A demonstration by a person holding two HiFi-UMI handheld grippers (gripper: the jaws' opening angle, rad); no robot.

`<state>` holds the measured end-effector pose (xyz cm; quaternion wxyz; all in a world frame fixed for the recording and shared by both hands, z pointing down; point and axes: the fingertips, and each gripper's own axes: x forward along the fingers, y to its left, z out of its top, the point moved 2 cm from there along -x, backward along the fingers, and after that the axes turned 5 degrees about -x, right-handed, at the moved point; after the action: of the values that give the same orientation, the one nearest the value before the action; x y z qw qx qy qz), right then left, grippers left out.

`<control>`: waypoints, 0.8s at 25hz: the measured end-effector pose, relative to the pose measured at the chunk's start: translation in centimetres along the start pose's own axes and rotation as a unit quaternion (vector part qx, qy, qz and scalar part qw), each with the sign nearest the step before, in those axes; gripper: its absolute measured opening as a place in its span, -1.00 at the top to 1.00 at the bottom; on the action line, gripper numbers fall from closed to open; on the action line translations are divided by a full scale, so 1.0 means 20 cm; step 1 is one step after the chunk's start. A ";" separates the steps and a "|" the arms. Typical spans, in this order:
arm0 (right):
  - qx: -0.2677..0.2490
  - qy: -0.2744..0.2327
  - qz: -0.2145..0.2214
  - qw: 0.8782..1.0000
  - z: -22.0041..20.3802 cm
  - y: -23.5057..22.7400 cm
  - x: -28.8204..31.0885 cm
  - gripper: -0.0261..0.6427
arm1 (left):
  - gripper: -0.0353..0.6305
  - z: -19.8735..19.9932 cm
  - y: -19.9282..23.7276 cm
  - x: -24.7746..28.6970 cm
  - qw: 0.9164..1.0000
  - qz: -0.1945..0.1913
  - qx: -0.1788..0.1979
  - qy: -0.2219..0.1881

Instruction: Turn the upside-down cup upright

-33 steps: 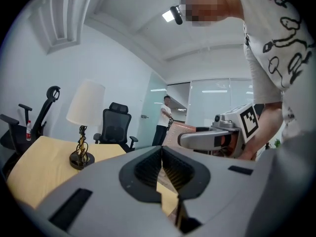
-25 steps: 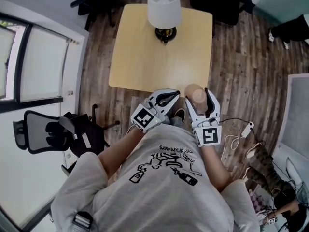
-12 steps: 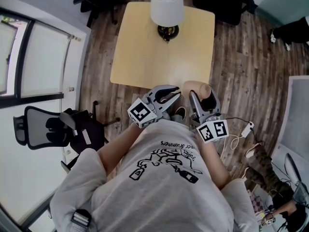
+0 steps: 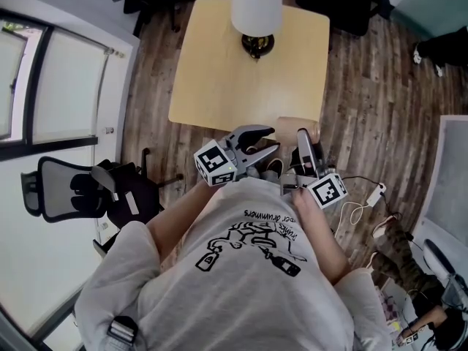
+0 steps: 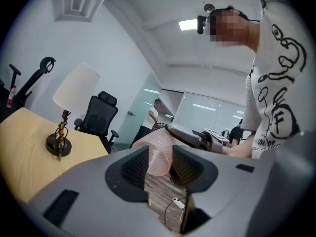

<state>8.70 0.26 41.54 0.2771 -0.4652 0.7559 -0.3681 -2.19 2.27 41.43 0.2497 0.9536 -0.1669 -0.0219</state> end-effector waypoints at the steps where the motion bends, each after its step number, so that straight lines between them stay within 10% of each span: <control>1: 0.024 -0.007 -0.001 1.000 -0.01 -0.02 0.00 -0.04 | 0.47 0.00 0.00 0.01 1.000 -0.007 -0.008 0.002; 20: 0.181 -0.072 0.016 0.981 -0.05 -0.10 -0.04 -0.04 | 0.57 -0.01 -0.04 0.14 0.996 -0.066 -0.037 0.051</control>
<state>9.36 0.71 43.78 0.4161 -0.4207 0.6624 -0.4595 0.79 2.08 41.28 0.2909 0.9526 -0.0895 0.0037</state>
